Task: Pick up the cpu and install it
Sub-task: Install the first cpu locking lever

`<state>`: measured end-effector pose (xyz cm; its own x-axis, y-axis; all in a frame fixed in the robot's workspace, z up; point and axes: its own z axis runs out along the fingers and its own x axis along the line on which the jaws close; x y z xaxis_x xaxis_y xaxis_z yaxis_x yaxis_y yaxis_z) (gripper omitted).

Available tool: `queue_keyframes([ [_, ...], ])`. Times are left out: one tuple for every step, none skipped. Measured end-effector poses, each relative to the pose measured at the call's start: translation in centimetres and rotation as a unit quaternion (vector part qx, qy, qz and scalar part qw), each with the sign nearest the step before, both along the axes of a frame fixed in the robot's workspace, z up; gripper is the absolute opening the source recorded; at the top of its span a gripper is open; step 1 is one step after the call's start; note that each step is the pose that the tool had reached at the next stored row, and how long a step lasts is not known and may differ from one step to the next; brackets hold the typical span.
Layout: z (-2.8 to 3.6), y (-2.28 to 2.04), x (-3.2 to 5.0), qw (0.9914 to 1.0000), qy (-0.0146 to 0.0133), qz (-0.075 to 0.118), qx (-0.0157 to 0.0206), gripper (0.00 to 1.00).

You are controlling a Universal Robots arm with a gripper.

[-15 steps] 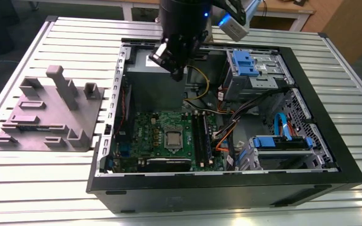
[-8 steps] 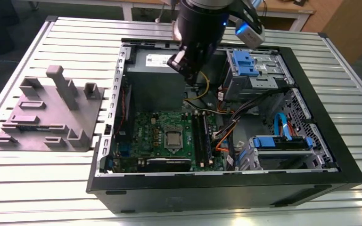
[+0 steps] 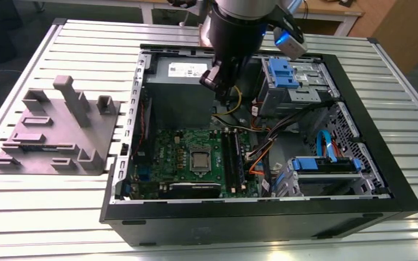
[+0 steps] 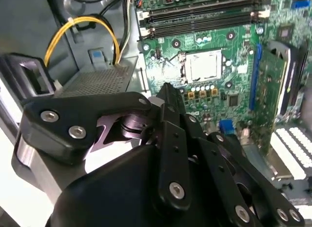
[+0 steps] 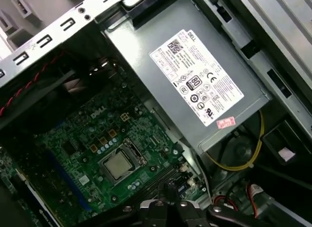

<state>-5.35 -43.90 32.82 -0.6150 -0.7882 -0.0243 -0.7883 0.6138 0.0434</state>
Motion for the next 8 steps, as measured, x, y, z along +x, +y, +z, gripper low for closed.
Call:
queue_keyframes([
  [-0.14,0.0,0.0,0.99998,0.0,0.006,0.0,0.1],
  [-0.28,0.0,0.04,0.99996,0.0,0.009,0.0002,0.1],
  [-0.37,-0.01,0.07,0.99995,0.0,0.01,0.0015,0.1],
  [-0.41,-0.02,0.1,0.99994,0.0,0.01,0.0046,0.1],
  [-0.45,-0.02,0.13,0.9999,-0.0001,0.01,0.0099,0.1],
  [-0.49,-0.02,0.16,0.99983,-0.0002,0.01,0.0152,0.1],
  [-0.52,-0.02,0.19,0.99973,-0.0002,0.011,0.0204,0.1],
  [-0.57,-0.02,0.21,0.99961,-0.0003,0.011,0.0255,0.1],
])
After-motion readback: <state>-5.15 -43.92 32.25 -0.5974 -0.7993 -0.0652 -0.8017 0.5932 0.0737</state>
